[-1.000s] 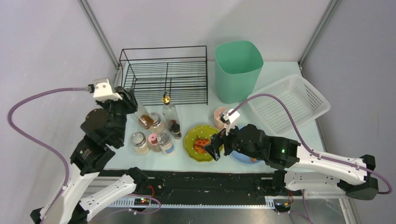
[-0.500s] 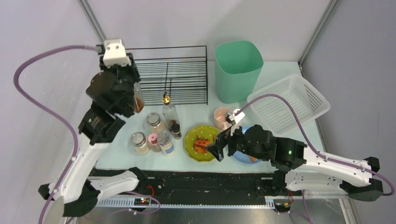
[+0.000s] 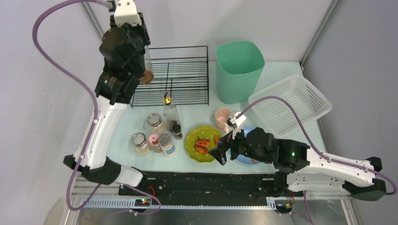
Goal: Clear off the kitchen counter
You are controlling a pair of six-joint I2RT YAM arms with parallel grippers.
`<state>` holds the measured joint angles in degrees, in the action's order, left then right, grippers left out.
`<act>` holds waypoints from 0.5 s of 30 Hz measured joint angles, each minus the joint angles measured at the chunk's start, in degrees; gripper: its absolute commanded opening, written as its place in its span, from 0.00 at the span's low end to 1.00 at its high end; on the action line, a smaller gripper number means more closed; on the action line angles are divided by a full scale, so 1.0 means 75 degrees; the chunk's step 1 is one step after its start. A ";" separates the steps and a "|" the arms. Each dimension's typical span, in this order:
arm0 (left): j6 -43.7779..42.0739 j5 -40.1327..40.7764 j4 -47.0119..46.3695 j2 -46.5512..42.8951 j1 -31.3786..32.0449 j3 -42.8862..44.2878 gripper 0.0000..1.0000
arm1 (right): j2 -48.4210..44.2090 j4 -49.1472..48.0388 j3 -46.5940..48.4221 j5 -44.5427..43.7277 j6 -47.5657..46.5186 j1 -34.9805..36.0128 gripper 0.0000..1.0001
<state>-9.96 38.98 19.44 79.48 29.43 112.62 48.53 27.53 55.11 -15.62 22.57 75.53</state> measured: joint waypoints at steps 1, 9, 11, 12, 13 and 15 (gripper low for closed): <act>0.0076 -0.0143 -0.0009 0.0221 -0.0108 0.0224 0.00 | 0.0026 0.0029 -0.0003 -0.0006 0.0020 0.0035 0.86; 0.0612 -0.0761 0.0041 0.2116 -0.0487 0.2241 0.00 | -0.0213 0.0417 -0.0052 -0.0204 0.0227 0.0242 0.86; 0.0766 -0.0886 0.0052 0.2597 -0.0542 0.2745 0.00 | -0.0490 0.0527 -0.0163 -0.0242 0.0286 0.0289 0.86; 0.0871 -0.0956 0.0055 0.2868 -0.0571 0.3048 0.00 | -0.0621 0.0583 -0.0207 -0.0259 0.0315 0.0303 0.86; 0.0935 -0.1017 0.0032 0.3005 -0.0592 0.3168 0.00 | -0.0720 0.0621 -0.0233 -0.0271 0.0332 0.0309 0.86; 0.1215 -0.1163 0.0052 0.3363 -0.0685 0.3491 0.00 | -0.0874 0.0699 -0.0248 -0.0289 0.0358 0.0315 0.86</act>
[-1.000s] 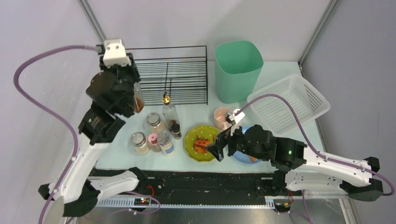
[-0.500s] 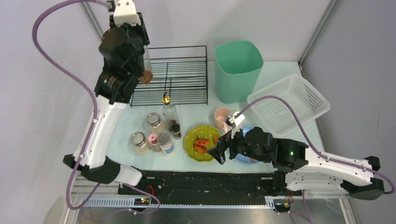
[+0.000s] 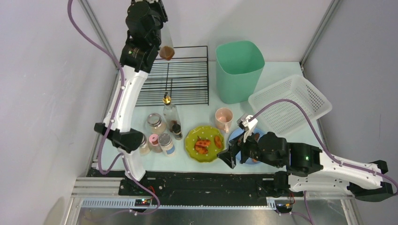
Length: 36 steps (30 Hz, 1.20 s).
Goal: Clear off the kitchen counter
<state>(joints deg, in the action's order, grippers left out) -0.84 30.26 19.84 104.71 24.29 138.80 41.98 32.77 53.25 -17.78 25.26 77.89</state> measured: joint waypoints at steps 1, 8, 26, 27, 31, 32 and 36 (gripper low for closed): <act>0.0140 -0.0079 -0.0009 0.0143 -0.0052 0.0108 0.00 | -0.0064 0.0009 0.0000 -0.0006 0.0006 0.0003 0.86; 0.0938 -0.0350 -0.0227 0.0851 -0.0516 0.0306 0.00 | -0.0230 0.0134 0.0000 -0.0114 0.0006 0.0006 0.86; 0.1201 -0.0452 -0.1198 0.1801 -0.0586 0.0306 0.00 | -0.0219 0.0455 -0.0102 -0.0347 0.0076 0.0006 0.87; 0.1201 -0.0440 -0.1236 0.1801 -0.0586 0.0294 0.00 | -0.0201 0.0455 -0.0102 -0.0367 0.0073 0.0006 0.86; 0.1204 -0.0399 -0.1495 0.1789 -0.0586 0.0085 0.00 | -0.0114 0.0455 -0.0102 -0.0370 0.0076 0.0006 0.86; 0.1207 -0.0399 -0.1603 0.1772 -0.0586 0.0003 0.00 | -0.0085 0.0455 -0.0102 -0.0370 0.0079 0.0006 0.86; 0.1271 -0.0373 -0.1702 0.1550 -0.0557 -0.0557 0.00 | -0.0061 0.0455 -0.0125 -0.0370 0.0085 0.0006 0.87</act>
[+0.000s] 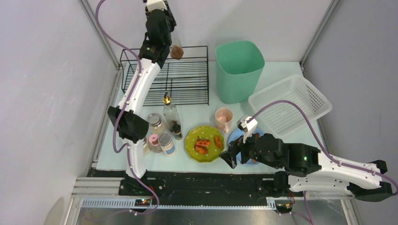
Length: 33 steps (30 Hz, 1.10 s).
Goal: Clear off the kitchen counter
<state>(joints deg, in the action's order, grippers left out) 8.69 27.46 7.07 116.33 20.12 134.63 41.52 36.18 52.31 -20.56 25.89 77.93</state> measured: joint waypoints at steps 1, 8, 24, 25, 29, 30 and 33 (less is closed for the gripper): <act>-0.0009 0.0041 -0.0009 -0.0038 0.0017 -0.0181 0.00 | 0.0000 0.0000 -0.0003 0.0000 0.0000 0.0000 0.86; -0.0160 0.0227 -0.0003 -0.0087 0.0251 -0.0868 0.00 | -0.0087 0.0000 -0.0082 0.0000 0.0003 0.0000 0.86; -0.0391 0.0592 -0.0070 -0.0023 0.0889 -0.0790 0.00 | -0.0356 0.0050 -0.0207 -0.0131 0.0087 0.0000 0.86; -0.0367 0.0592 -0.0070 0.0006 0.0903 -0.0743 0.00 | -0.0385 0.0058 -0.0207 -0.0146 0.0090 0.0000 0.86; -0.0329 0.0592 -0.0070 0.0198 0.0930 -0.0455 0.00 | -0.0431 0.0119 -0.0216 -0.0198 0.0134 0.0000 0.86; -0.0321 0.0592 -0.0067 0.0248 0.0930 -0.0391 0.00 | -0.0434 0.0137 -0.0221 -0.0207 0.0143 0.0000 0.86; -0.0248 0.0592 -0.0067 0.0437 0.0930 -0.0242 0.00 | -0.0431 0.0184 -0.0239 -0.0219 0.0149 0.0000 0.86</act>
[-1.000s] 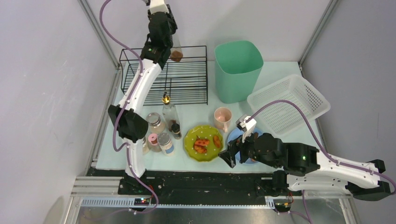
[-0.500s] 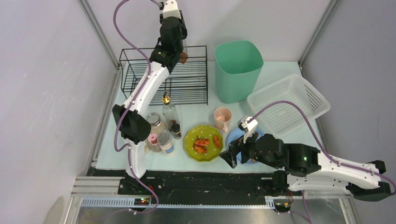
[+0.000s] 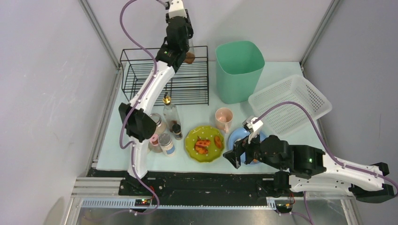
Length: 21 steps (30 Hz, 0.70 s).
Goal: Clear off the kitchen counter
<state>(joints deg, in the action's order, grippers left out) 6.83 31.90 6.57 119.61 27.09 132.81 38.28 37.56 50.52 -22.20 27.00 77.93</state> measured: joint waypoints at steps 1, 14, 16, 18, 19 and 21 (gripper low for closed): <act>0.0035 0.0000 -0.0003 0.0050 0.0003 0.0015 0.00 | 0.0000 0.0015 -0.0012 -0.0003 0.0003 0.0000 0.86; 0.0236 0.0015 0.0073 0.0813 0.0146 0.0309 0.00 | 0.0000 0.0052 -0.0137 -0.0009 0.0052 0.0000 0.87; 0.0242 0.0017 0.0073 0.0816 0.0175 0.0323 0.00 | 0.0000 0.0050 -0.0152 -0.0012 0.0052 0.0000 0.87; 0.0239 0.0055 0.0073 0.0819 0.0213 0.0323 0.01 | 0.0000 0.0052 -0.0181 -0.0029 0.0052 0.0000 0.87; 0.0239 0.0064 0.0073 0.0828 0.0227 0.0323 0.03 | 0.0000 0.0052 -0.0195 -0.0047 0.0055 0.0000 0.88; 0.0239 0.0067 0.0044 0.0857 0.0254 0.0332 0.08 | 0.0000 0.0064 -0.0216 -0.0070 0.0055 0.0000 0.88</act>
<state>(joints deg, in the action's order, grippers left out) 8.62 32.40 6.90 126.04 28.99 135.31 38.28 38.04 48.90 -22.72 27.42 77.93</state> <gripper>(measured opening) 0.437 0.873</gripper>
